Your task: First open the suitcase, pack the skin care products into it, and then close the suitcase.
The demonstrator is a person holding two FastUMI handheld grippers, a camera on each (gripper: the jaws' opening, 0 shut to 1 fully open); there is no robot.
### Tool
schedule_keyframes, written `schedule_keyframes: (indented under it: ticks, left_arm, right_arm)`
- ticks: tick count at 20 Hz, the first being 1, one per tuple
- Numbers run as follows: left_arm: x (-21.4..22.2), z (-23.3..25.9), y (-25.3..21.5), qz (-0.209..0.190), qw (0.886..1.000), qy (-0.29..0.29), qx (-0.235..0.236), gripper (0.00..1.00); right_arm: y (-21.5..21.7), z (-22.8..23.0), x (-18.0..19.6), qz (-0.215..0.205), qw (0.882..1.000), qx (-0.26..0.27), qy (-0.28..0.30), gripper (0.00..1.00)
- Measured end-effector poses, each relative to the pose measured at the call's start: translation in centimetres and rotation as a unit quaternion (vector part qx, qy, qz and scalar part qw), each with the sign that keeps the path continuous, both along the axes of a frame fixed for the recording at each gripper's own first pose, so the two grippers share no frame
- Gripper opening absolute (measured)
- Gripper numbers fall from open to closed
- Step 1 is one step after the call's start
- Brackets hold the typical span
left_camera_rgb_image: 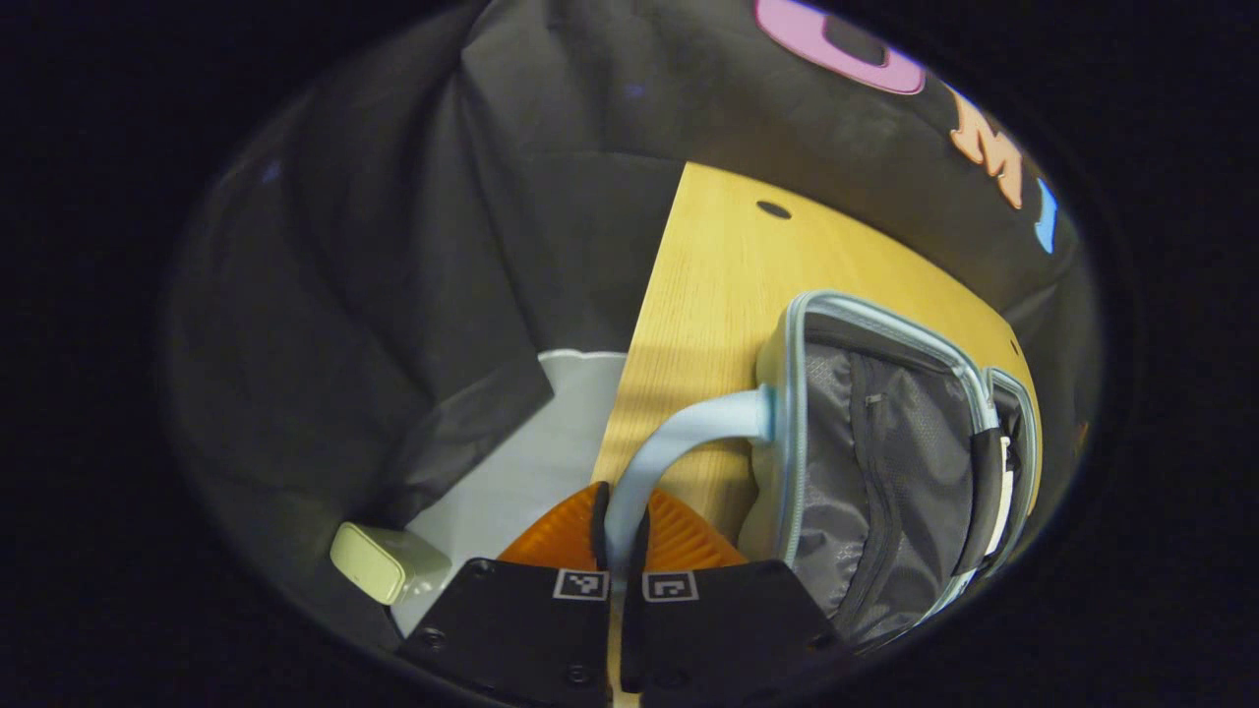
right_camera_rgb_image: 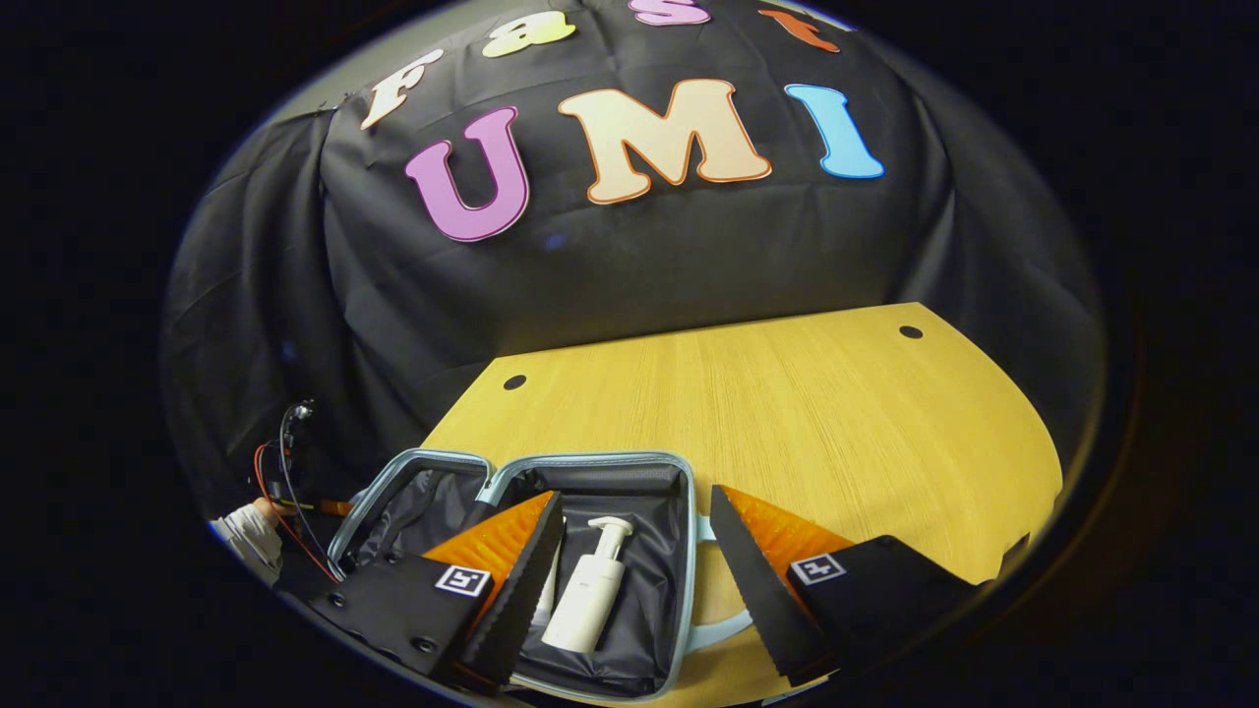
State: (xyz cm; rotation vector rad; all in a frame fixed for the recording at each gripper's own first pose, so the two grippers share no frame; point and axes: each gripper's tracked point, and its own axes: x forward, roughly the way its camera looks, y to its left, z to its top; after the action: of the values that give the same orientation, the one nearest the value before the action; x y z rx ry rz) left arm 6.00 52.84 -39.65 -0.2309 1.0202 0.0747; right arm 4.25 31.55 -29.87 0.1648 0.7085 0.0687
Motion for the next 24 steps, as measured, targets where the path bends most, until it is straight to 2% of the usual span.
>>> schedule_keyframes:
  ticks: [4,13,16,24]
  left_arm:
    - [0.5,3.5,-0.2,-0.02,0.999,-0.041,0.026,0.0]
    - [1.0,15.3,-5.0,-0.007,0.988,-0.151,-0.013,0.0]
    - [0.7,18.8,-7.4,-0.005,0.985,-0.172,-0.017,0.0]
    - [1.7,25.6,-15.3,-0.048,0.973,-0.224,-0.029,0.0]
  right_arm:
    - [0.4,0.3,-0.2,0.012,1.0,0.0,-0.007,0.94]
    - [0.8,2.2,0.0,0.073,0.996,0.016,-0.037,0.94]
    - [-0.2,2.8,0.2,0.081,0.995,0.031,-0.04,0.94]
    - [-6.4,5.8,0.3,0.071,0.994,0.042,-0.066,0.94]
